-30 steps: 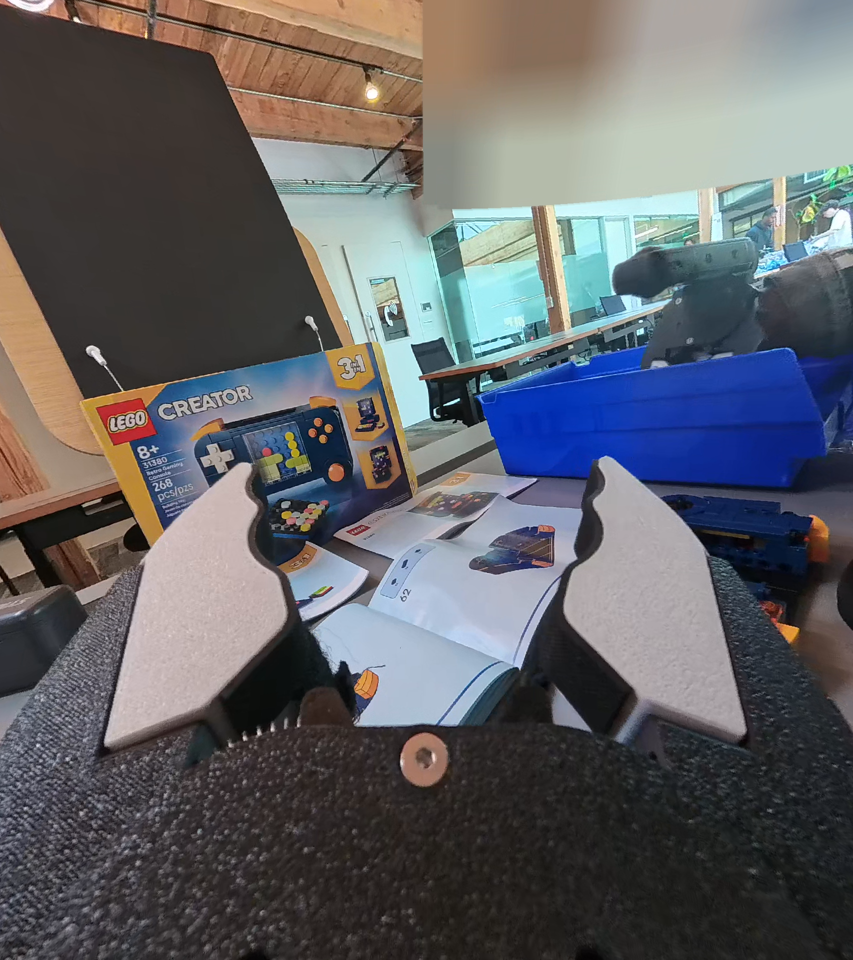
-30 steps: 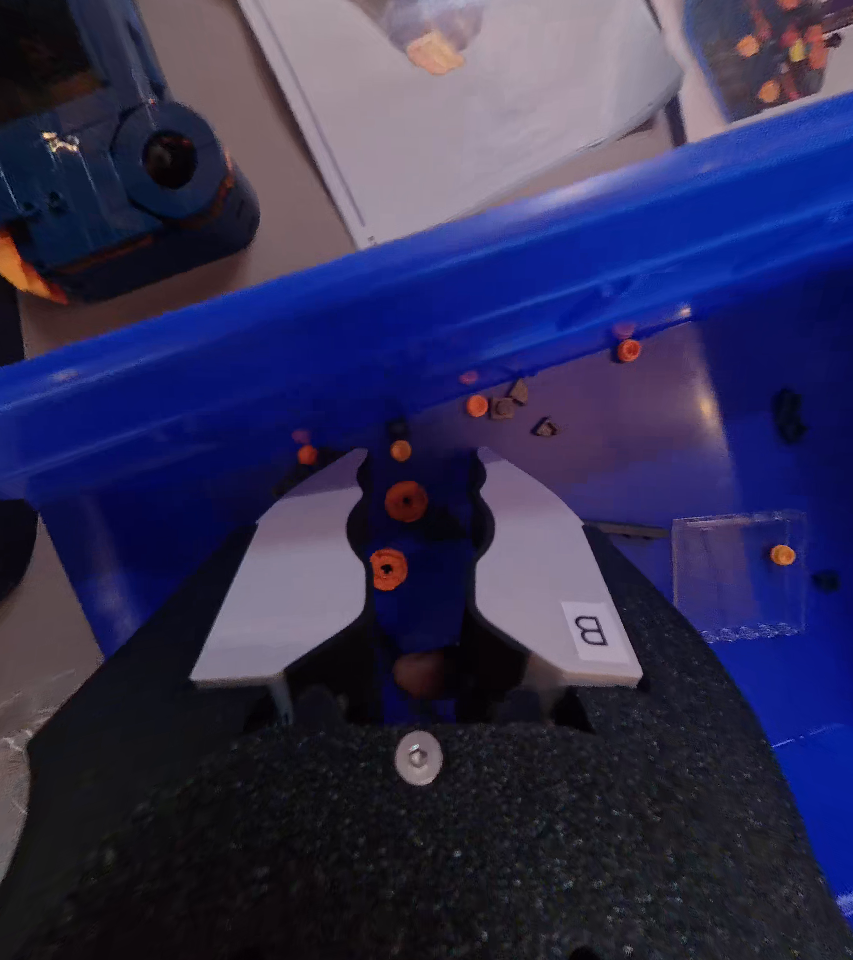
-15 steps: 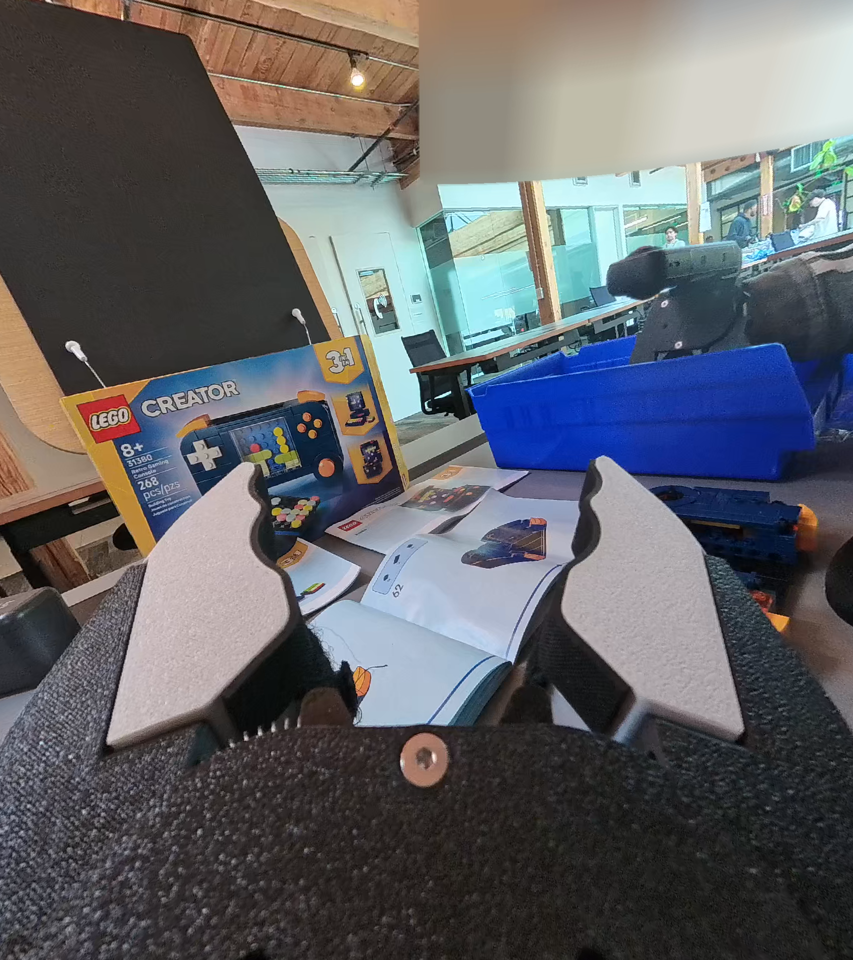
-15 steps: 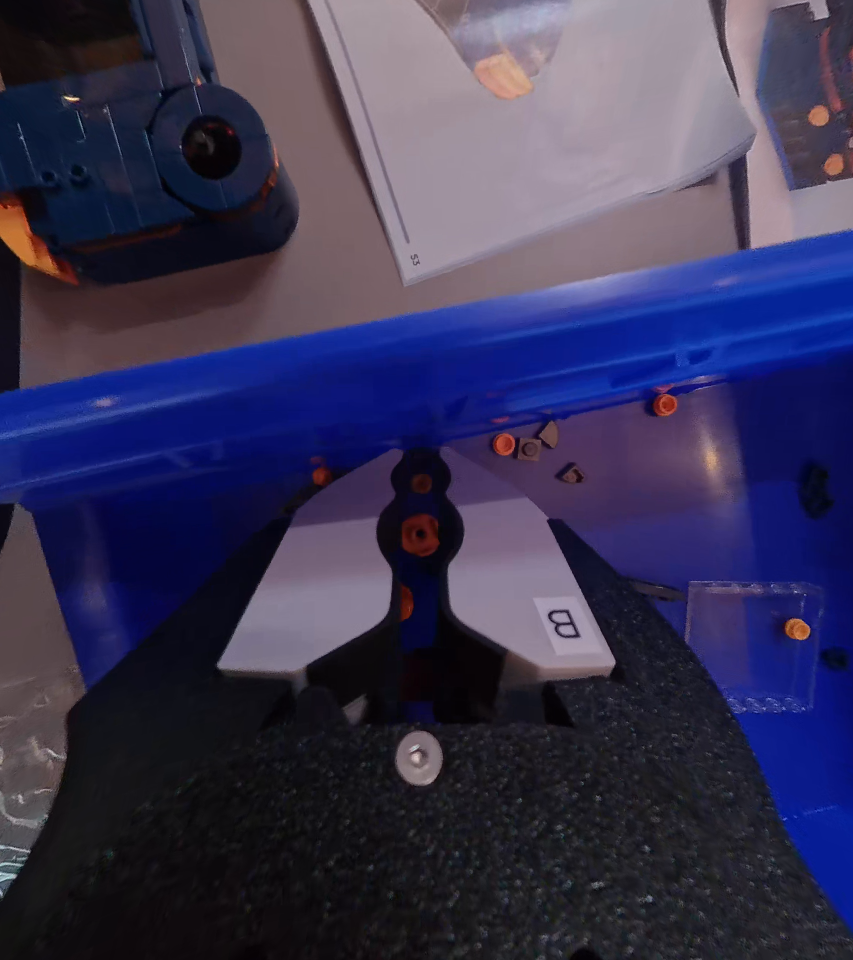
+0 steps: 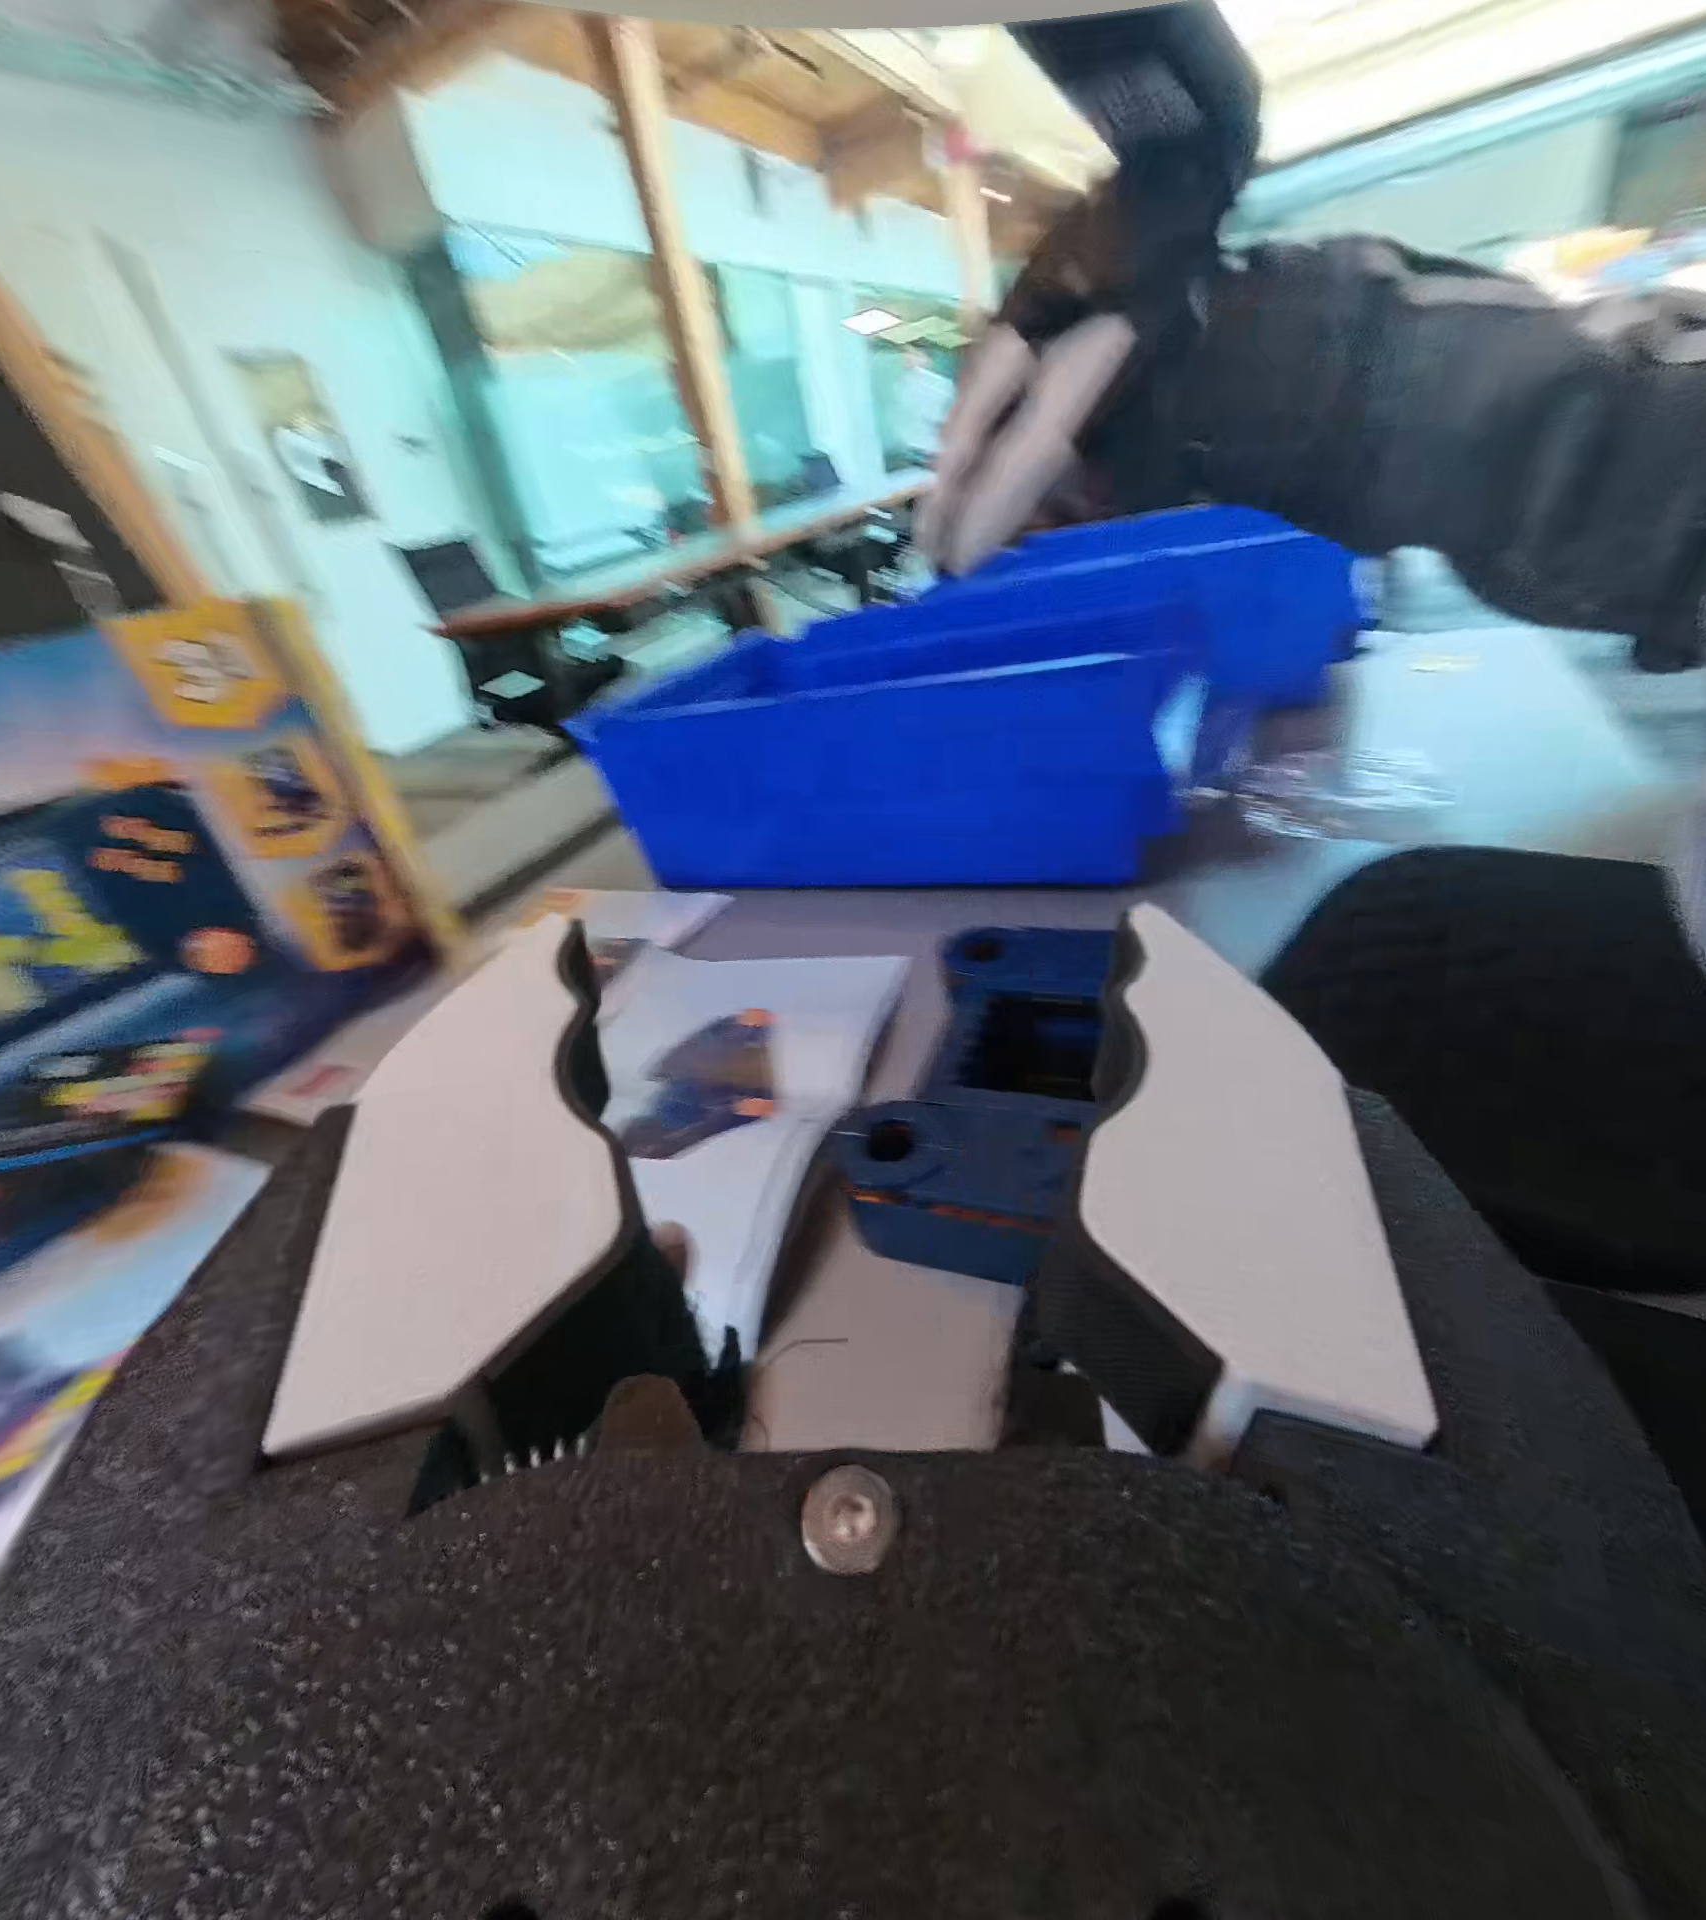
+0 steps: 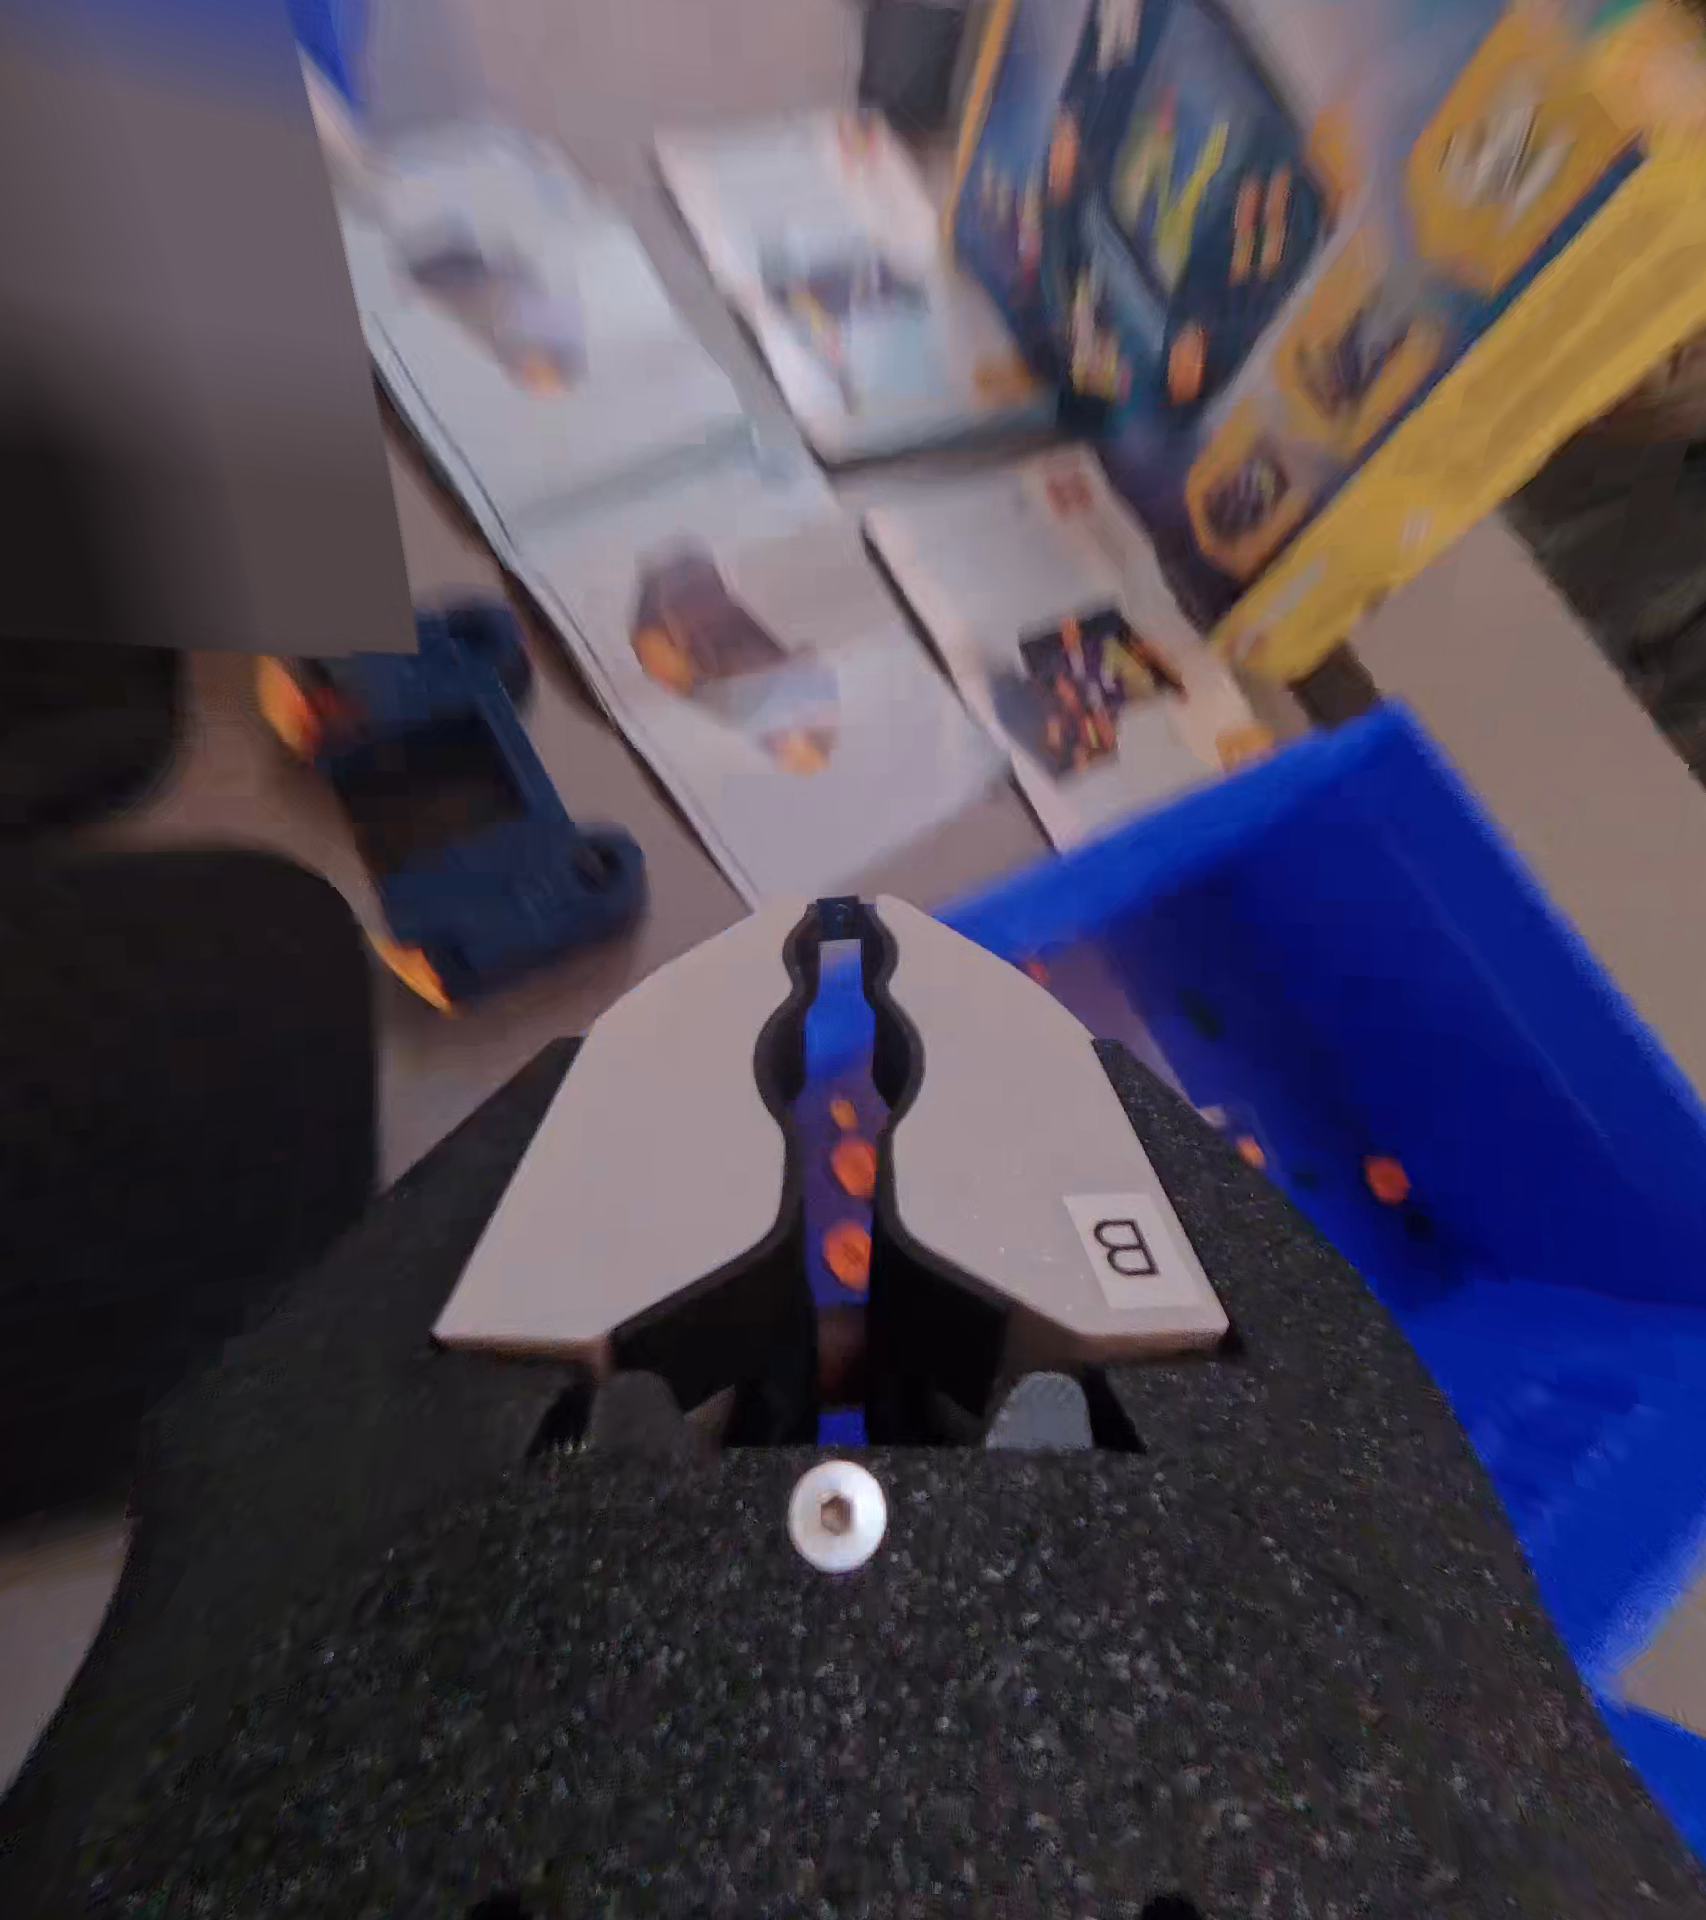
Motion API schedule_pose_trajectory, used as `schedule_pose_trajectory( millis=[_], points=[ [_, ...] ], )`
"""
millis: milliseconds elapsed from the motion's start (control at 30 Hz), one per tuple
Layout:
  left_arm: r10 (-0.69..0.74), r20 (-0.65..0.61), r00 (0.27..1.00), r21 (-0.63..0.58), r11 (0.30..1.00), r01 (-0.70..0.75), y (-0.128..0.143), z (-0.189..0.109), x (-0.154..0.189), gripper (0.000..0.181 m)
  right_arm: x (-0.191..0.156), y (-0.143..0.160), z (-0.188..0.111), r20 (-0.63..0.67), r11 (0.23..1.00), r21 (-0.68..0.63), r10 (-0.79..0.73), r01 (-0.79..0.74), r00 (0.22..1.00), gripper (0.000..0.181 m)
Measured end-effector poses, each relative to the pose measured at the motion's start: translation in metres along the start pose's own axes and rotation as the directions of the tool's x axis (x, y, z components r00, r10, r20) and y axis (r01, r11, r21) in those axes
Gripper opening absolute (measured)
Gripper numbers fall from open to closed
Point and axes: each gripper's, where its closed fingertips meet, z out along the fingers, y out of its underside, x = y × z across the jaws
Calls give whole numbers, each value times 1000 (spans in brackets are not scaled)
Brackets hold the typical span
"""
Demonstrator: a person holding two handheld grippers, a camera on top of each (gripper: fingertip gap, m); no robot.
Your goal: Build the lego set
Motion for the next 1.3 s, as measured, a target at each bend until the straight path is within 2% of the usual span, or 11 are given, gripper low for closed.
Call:
schedule_pose_trajectory(
  millis=[67, 133, 167, 233, 300, 367, 500, 800, 1300],
  points=[
    [-106, -148, 983, -104, 990, 91, 14, 8, 23, 59, -29, -37, -3, 68, 989, 137, 39, -48, 997, 7],
    [-181, -211, 961, -289, 950, 116, 43, 8, 37, 23, -63, -57, 10, 133, 981, 186, 33, -58, 991, 7],
    [-206, -236, 950, -389, 916, 102, 57, 5, 44, 16, -82, -60, 23, 174, 984, 174, 17, -48, 985, 7],
    [-219, -261, 940, -462, 883, 78, 70, 3, 52, 8, -115, -51, 57, 230, 996, 92, -21, 0, 973, 7],
    [-206, -260, 943, -486, 872, 57, 74, 3, 53, 8, -138, -35, 87, 275, 999, 2, -44, 45, 961, 7],
    [-202, -235, 951, -500, 864, 59, 77, 2, 51, 7, -144, -21, 109, 261, 993, -63, -85, 105, 962, 7],
    [-206, -202, 957, -484, 871, 86, 74, 0, 45, 7, -149, -3, 131, 251, 966, -140, -178, 218, 951, 7],
    [-214, -188, 959, -493, 865, 96, 76, 0, 44, 7, -160, 2, 140, 307, 951, -178, -189, 251, 933, 7],
    [-216, -192, 957, -502, 860, 93, 78, 0, 45, 7, -160, 4, 141, 325, 938, -211, -198, 275, 925, 9]
  ],
)
